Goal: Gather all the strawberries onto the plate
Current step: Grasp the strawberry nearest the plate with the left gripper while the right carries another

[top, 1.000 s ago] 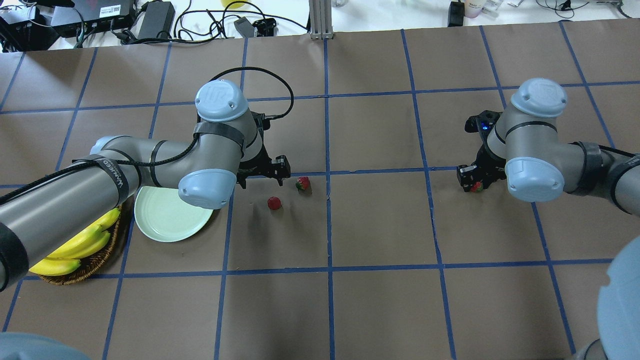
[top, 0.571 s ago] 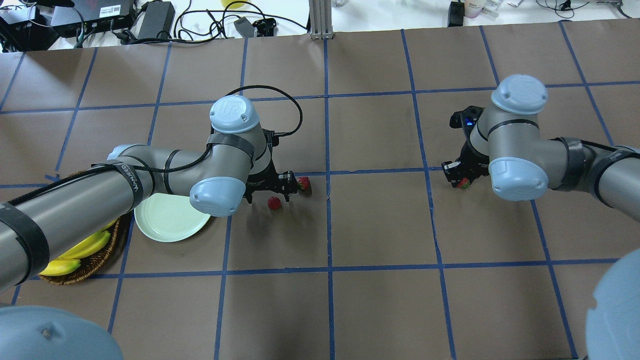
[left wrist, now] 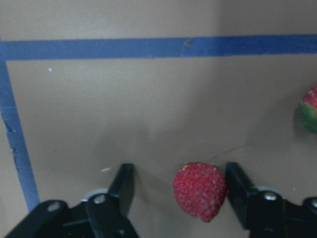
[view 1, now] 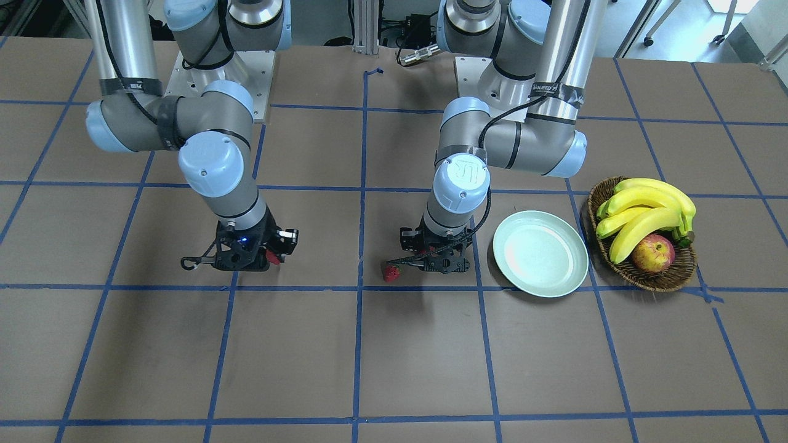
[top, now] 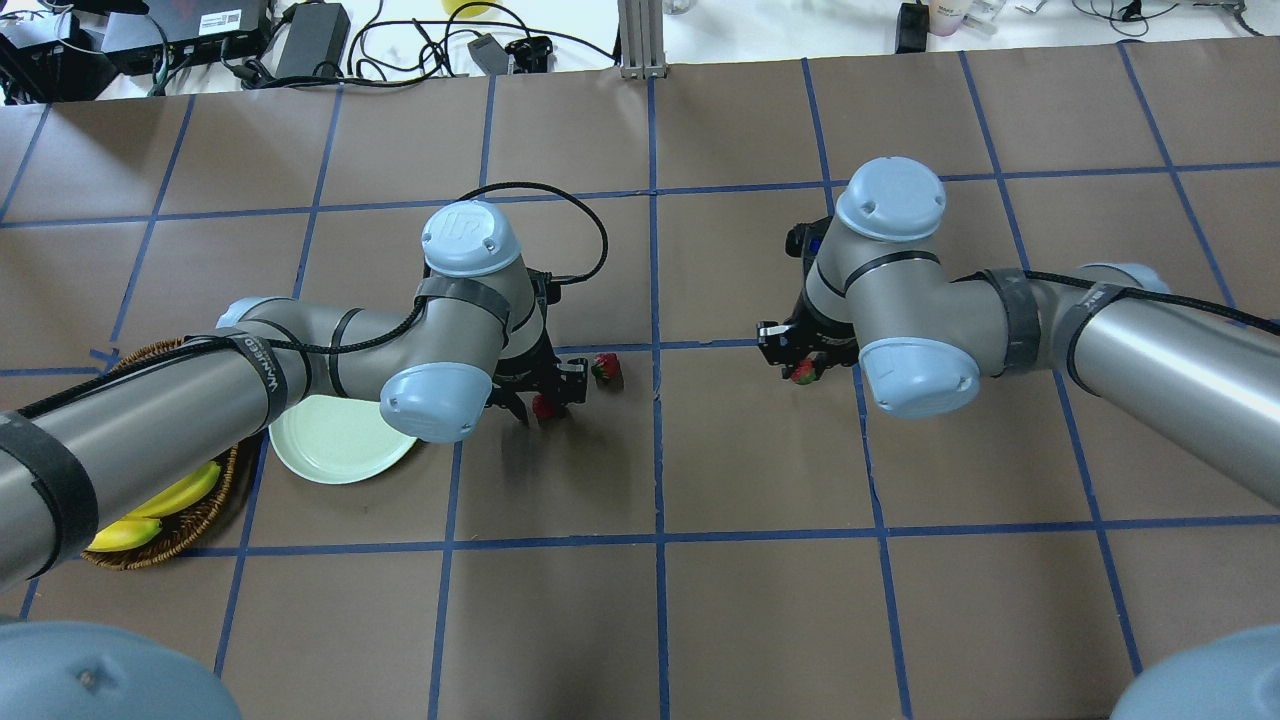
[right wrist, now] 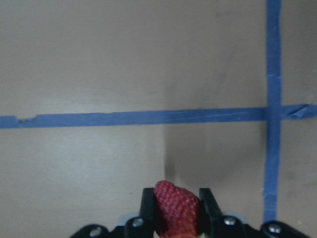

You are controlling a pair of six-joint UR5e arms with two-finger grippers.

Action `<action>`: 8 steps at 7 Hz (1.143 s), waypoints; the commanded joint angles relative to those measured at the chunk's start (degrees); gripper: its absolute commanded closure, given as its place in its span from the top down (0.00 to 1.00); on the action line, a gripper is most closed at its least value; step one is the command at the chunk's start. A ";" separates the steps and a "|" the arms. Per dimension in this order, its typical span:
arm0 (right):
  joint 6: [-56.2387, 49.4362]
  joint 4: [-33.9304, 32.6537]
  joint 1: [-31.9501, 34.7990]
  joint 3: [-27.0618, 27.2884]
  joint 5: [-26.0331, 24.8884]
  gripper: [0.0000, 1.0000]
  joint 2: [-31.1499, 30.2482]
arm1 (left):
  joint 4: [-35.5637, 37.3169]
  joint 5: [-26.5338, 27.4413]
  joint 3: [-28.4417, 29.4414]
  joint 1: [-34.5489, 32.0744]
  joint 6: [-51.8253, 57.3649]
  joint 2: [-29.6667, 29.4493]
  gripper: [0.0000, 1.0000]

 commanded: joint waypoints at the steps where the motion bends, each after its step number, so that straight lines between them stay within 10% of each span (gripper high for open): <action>1: 9.17 -2.30 5.99 -0.97 4.46 0.00 1.89 | -0.09 0.53 0.25 0.02 0.70 0.97 0.16; 5: 16.29 -6.36 10.40 -2.01 11.50 0.06 5.23 | -7.98 1.15 0.78 13.77 13.41 7.38 0.03; 8: 21.74 -6.37 15.58 -8.68 10.80 0.28 9.01 | -9.31 4.66 0.60 23.29 25.99 8.97 0.02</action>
